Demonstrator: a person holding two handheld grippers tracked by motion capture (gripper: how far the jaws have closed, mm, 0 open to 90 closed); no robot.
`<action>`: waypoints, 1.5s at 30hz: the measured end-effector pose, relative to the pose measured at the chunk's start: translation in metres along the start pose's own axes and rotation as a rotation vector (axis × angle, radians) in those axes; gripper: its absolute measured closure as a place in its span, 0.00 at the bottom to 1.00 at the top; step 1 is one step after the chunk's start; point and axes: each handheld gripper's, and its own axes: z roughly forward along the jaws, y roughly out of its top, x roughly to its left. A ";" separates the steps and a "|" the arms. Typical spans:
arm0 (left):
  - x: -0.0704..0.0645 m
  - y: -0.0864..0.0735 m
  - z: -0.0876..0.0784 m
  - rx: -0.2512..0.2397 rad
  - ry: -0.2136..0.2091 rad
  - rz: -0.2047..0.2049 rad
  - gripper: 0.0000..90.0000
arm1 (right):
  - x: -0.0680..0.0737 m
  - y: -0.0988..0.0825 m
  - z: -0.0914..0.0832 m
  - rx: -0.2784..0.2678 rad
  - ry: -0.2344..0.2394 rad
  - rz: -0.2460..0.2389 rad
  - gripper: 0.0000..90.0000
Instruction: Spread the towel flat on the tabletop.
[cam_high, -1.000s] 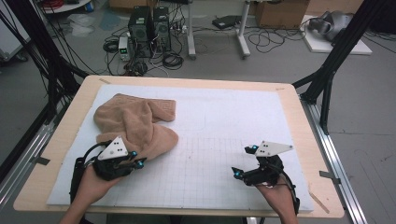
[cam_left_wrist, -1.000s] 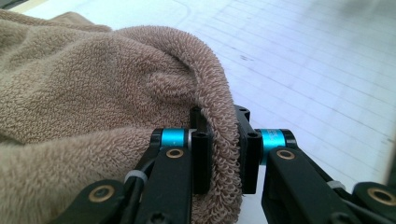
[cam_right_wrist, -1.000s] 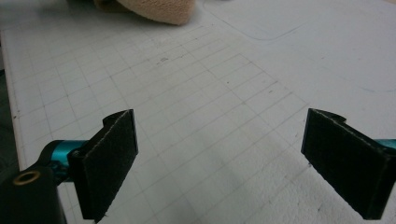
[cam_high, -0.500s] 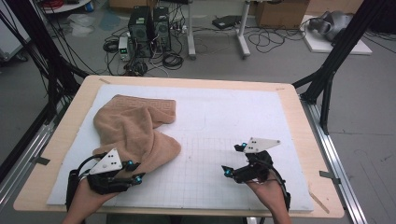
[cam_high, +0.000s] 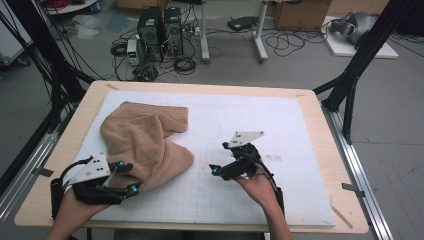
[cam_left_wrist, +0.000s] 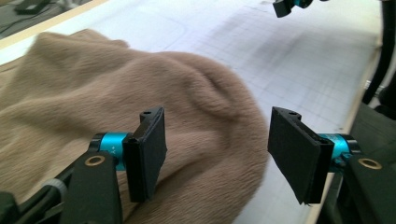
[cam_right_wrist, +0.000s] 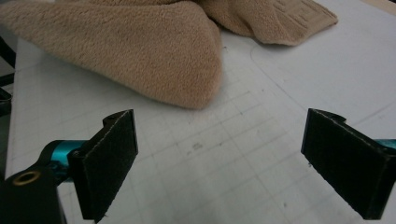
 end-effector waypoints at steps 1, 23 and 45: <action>0.002 -0.001 0.000 0.002 0.008 -0.002 0.41 | -0.001 0.004 0.006 0.002 0.001 0.001 0.11; 0.040 -0.025 0.036 0.047 0.053 -0.078 0.40 | -0.015 0.025 0.097 0.108 0.126 -0.013 0.48; 0.048 -0.028 0.030 0.032 0.097 -0.103 0.40 | -0.013 0.011 0.069 0.178 0.206 -0.090 0.94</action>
